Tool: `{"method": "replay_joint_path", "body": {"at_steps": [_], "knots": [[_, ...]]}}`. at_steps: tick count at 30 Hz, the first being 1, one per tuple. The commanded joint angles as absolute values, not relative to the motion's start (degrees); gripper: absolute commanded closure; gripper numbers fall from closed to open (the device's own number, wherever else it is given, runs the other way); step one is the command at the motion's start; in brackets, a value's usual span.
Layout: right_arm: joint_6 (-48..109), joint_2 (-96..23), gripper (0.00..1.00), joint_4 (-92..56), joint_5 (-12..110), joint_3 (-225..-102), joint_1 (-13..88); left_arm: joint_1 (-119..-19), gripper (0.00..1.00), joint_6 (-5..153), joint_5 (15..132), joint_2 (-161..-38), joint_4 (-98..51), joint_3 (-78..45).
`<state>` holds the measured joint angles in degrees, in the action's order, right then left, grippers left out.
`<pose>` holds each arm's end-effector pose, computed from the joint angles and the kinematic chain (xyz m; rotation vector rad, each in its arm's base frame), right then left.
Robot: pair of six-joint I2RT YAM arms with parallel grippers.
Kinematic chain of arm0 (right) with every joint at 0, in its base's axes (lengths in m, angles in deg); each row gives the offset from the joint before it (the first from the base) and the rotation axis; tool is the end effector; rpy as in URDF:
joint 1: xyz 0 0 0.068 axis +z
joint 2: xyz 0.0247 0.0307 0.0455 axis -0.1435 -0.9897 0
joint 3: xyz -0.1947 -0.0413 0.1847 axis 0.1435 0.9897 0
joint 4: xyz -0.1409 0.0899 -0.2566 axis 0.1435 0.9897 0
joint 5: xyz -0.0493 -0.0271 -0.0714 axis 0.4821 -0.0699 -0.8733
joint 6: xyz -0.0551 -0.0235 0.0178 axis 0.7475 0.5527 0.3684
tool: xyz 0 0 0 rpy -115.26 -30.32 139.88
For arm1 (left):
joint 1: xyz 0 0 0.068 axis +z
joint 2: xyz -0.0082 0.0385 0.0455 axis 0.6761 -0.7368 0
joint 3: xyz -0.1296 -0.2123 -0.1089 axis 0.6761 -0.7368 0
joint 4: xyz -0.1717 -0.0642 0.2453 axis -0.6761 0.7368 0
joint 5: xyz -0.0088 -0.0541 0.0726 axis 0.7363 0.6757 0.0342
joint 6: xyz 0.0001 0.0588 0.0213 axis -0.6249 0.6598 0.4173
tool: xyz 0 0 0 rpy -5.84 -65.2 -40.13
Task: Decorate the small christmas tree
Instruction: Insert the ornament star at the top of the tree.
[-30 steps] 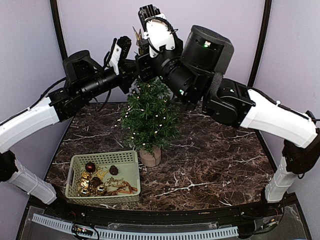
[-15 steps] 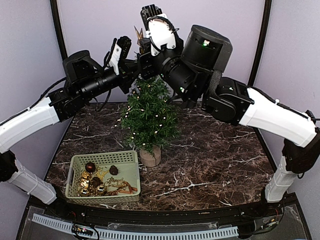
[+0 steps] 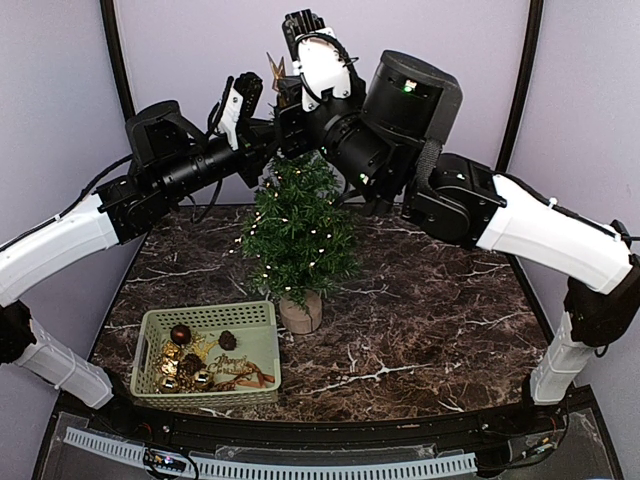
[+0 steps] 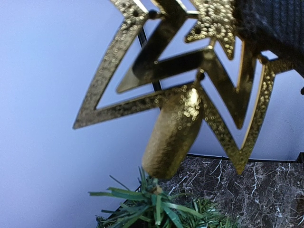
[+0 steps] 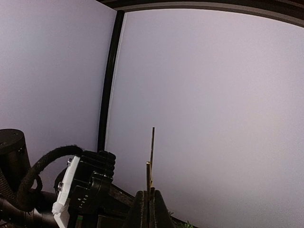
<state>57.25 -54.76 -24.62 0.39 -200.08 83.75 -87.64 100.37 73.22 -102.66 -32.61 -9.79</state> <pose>0.1398 0.4168 0.5330 -0.4649 1.2453 0.3839 0.2609 -0.2711 0.4594 0.7931 1.1308 -0.5309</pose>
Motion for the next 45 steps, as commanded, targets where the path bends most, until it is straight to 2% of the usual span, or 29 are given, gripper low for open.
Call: {"method": "replay_joint_path", "body": {"at_steps": [1,45], "knots": [[55.98,-55.1,1.0,-25.67,0.91,-200.2,82.97,-87.27,1.0,100.17,73.22,-102.6,-31.95,-8.1],[54.78,-55.92,1.0,-24.78,-1.12,-197.04,81.17,-87.31,1.0,100.18,73.78,-102.39,-32.36,-8.17]]}}
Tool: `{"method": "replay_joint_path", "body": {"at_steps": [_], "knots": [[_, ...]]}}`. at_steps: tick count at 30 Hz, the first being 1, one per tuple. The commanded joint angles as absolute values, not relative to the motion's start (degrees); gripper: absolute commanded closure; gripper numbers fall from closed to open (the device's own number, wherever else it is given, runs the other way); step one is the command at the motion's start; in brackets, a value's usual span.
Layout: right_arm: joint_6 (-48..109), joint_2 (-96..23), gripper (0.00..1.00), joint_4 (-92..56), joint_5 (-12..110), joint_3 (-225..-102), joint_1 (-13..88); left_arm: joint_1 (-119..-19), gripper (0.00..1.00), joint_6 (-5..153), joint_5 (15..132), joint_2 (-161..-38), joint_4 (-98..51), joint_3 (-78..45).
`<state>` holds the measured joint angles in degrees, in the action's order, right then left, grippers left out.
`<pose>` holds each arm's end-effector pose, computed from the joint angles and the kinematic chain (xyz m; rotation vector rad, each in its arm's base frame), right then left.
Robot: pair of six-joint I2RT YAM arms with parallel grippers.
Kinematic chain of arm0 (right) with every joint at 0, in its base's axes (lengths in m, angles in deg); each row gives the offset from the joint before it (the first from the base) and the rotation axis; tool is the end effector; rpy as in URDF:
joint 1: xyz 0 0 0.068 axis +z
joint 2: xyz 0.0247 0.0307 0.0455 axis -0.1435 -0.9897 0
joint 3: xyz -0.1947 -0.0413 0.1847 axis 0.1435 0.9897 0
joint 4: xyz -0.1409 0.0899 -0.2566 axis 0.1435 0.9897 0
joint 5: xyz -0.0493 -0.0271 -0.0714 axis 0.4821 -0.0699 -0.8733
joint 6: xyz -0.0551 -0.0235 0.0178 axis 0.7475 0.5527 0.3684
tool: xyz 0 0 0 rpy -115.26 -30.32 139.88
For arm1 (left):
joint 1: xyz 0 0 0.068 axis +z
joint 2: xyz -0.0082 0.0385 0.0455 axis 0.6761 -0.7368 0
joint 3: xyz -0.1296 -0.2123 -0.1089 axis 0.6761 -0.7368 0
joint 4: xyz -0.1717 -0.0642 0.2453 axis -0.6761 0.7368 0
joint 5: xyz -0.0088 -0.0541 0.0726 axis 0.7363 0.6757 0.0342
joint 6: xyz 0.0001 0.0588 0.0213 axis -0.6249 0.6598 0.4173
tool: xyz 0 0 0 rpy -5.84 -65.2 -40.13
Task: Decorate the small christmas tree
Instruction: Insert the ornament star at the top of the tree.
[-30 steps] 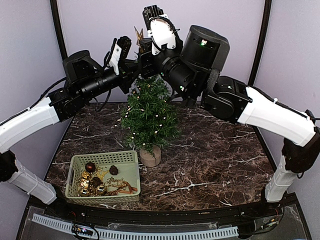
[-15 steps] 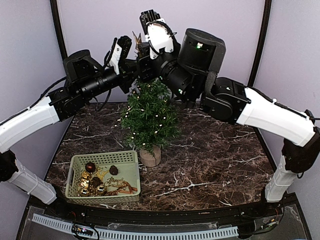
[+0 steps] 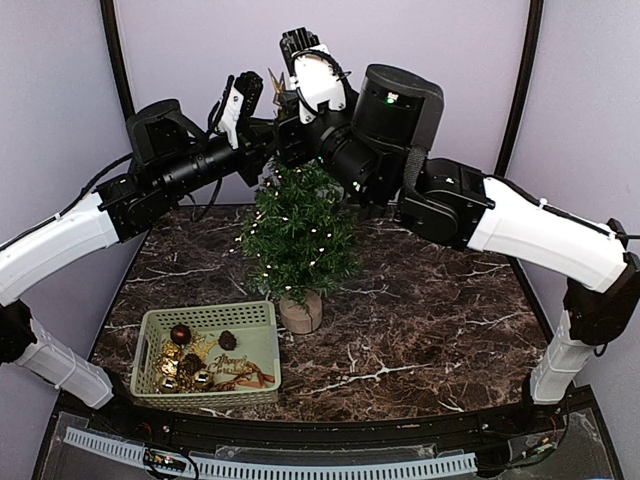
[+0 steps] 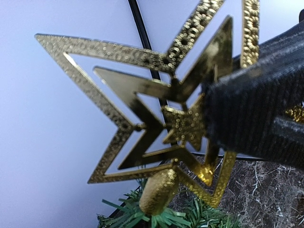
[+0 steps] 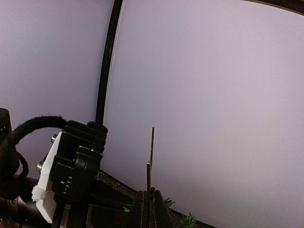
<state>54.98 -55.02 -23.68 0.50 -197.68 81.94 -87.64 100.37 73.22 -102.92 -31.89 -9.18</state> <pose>0.1553 0.4207 0.5135 -0.4704 1.2919 0.3591 0.2615 -0.2718 0.4607 0.7962 1.1365 -0.5305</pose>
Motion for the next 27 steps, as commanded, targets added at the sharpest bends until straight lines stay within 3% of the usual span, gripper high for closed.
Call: {"method": "replay_joint_path", "body": {"at_steps": [1,8,16,20,24,27], "knots": [[54.65,-55.93,1.0,-24.53,-1.1,-197.04,81.11,-87.34,1.0,100.16,73.81,-102.37,-32.46,-8.22],[54.06,-55.61,1.0,-24.17,-0.8,-196.74,80.88,-87.36,0.98,100.33,74.39,-102.15,-32.63,-8.68],[53.17,-54.84,1.0,-24.09,1.12,-197.02,81.07,-87.28,0.73,100.35,73.35,-101.48,-33.92,-11.03],[53.31,-54.81,1.0,-24.34,1.22,-197.05,81.44,-87.26,0.66,100.63,72.79,-101.67,-34.23,-11.59],[53.62,-54.72,1.0,-24.53,1.24,-197.26,81.69,-87.27,0.66,100.98,72.48,-102.27,-34.35,-11.77],[53.77,-54.71,1.0,-24.53,1.19,-197.41,81.75,-87.31,0.75,101.13,72.44,-102.44,-35.12,-12.0]]}}
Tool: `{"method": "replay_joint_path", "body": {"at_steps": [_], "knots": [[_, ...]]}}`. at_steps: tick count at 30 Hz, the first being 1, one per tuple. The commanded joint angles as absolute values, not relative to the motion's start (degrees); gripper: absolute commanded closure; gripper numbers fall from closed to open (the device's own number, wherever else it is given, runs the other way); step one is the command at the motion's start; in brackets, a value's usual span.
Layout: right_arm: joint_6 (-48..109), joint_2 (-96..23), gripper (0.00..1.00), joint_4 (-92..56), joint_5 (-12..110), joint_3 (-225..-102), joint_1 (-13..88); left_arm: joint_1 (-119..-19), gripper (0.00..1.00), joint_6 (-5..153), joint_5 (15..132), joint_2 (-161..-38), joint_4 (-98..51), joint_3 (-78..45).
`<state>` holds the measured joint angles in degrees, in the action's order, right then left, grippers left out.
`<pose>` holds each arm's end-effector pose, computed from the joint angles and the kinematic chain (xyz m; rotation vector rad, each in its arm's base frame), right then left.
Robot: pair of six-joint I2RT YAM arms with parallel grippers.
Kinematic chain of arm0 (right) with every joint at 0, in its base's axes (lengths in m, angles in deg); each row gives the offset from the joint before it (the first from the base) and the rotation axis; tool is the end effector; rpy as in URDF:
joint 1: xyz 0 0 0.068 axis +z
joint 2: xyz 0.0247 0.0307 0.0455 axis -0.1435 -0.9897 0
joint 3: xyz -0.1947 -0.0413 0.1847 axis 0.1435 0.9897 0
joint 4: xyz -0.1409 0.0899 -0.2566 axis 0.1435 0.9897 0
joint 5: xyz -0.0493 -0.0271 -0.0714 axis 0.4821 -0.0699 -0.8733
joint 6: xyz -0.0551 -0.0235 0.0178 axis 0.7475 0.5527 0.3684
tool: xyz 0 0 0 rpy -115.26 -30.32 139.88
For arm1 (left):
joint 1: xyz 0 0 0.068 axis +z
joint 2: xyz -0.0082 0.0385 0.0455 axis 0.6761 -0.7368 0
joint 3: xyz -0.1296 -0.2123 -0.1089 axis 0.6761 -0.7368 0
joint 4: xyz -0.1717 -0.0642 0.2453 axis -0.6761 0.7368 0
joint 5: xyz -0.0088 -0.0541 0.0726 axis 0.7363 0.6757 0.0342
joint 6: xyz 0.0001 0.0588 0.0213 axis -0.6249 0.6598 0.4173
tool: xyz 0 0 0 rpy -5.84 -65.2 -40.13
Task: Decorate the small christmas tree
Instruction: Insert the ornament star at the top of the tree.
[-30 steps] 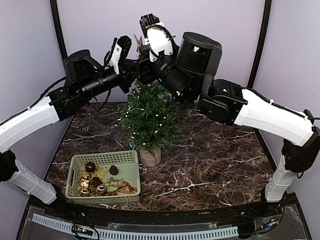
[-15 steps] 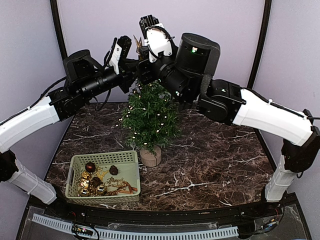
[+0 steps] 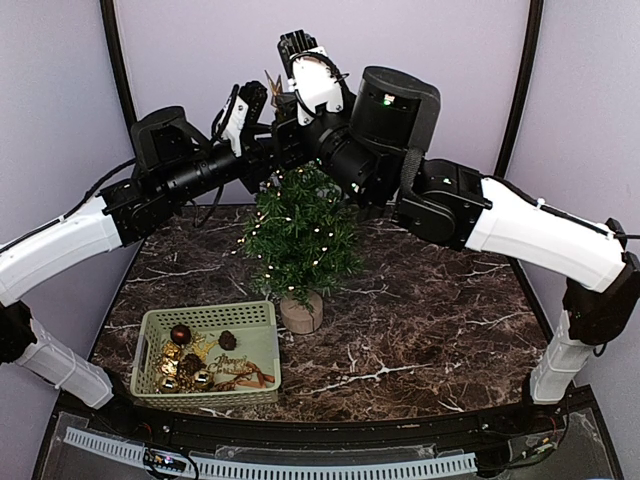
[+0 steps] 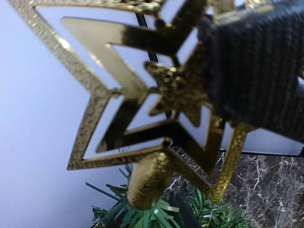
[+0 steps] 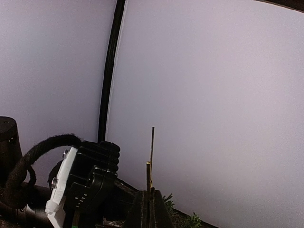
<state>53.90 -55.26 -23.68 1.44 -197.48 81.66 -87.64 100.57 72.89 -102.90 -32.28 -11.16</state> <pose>0.1575 0.4226 0.5105 -0.4732 1.2951 0.3780 0.2636 -0.2735 0.4474 0.8069 1.1618 -0.5220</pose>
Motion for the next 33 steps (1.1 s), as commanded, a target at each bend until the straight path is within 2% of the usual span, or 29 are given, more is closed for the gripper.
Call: {"method": "replay_joint_path", "body": {"at_steps": [1,4,8,33], "knots": [[53.81,-54.68,1.0,-24.46,1.08,-197.41,81.74,-87.29,0.78,101.21,72.53,-102.45,-35.29,-12.03],[53.93,-54.85,1.0,-24.23,0.44,-197.4,81.75,-87.28,0.92,101.23,72.79,-102.53,-35.97,-12.13],[54.16,-55.22,1.0,-23.05,-0.94,-197.78,81.78,-87.32,1.0,101.32,72.72,-102.45,-36.32,-12.14],[53.75,-57.74,1.0,-18.74,-3.53,-200.01,81.09,-87.28,1.0,101.58,73.68,-101.57,-36.96,-11.96]]}}
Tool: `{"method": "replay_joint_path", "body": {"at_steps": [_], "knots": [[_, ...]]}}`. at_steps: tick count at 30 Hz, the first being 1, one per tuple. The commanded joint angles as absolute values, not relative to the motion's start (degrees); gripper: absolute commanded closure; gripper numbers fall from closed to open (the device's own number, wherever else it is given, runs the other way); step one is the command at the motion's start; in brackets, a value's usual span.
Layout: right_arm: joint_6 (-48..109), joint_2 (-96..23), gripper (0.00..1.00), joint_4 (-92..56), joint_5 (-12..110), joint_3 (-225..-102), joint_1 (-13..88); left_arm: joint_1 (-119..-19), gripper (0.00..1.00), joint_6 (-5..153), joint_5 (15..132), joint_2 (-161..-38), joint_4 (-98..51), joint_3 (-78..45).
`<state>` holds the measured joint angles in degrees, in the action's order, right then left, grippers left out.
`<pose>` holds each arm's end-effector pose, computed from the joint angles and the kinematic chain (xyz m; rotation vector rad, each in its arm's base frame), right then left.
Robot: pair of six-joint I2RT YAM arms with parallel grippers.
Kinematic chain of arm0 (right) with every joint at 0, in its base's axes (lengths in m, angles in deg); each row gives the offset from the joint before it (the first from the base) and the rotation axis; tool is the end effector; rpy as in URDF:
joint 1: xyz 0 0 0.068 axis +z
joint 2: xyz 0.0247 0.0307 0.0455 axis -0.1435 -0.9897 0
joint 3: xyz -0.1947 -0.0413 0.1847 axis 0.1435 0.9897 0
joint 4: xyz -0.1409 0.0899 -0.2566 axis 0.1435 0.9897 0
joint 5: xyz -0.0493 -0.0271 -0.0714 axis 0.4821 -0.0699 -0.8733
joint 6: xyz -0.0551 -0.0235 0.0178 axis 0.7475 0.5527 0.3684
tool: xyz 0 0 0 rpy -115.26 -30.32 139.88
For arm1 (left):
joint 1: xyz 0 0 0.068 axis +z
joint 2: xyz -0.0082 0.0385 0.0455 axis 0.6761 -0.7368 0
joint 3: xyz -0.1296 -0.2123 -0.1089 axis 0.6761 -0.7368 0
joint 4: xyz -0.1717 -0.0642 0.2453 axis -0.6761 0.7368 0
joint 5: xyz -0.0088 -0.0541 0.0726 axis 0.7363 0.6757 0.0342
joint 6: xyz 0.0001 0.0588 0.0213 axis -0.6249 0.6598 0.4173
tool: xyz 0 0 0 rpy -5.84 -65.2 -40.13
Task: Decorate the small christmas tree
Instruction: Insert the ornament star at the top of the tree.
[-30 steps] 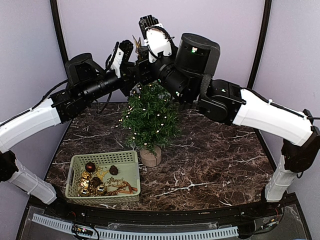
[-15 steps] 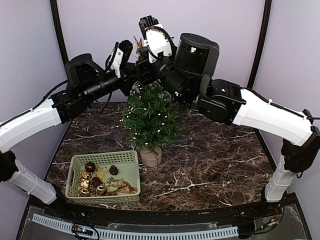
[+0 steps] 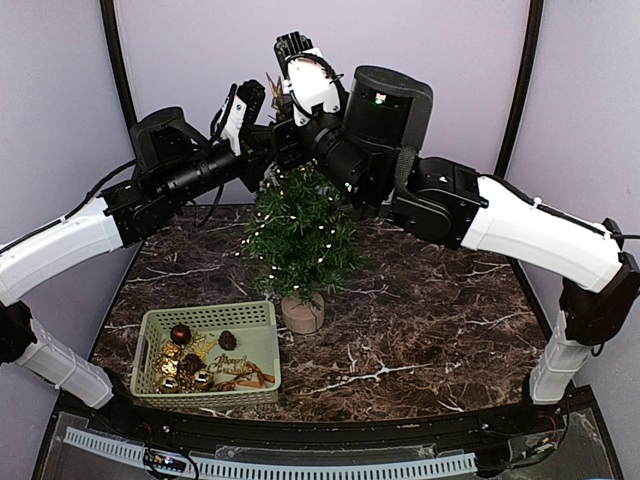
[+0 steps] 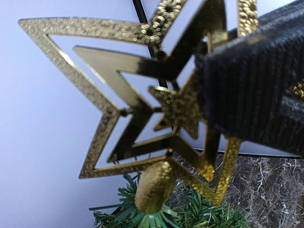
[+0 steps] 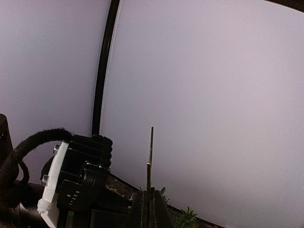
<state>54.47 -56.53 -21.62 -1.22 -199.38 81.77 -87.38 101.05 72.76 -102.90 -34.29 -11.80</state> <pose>0.1594 0.4260 0.5094 -0.4660 1.3231 0.3256 0.2650 -0.2723 0.4470 0.7955 1.1393 -0.5112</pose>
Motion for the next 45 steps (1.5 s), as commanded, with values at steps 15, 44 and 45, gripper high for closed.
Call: {"method": "replay_joint_path", "body": {"at_steps": [15,44,45], "knots": [[52.39,-52.3,0.72,-20.91,3.42,-195.83,82.19,-87.3,0.86,101.68,71.41,-101.9,-35.65,-11.57],[44.25,-33.44,0.09,-25.23,5.28,-172.98,85.34,-87.27,0.33,88.21,56.64,-82.95,-26.96,-25.05],[43.44,-32.53,0.09,-25.45,4.82,-171.26,85.21,-87.3,0.33,85.89,54.65,-81.23,-23.98,-26.03]]}}
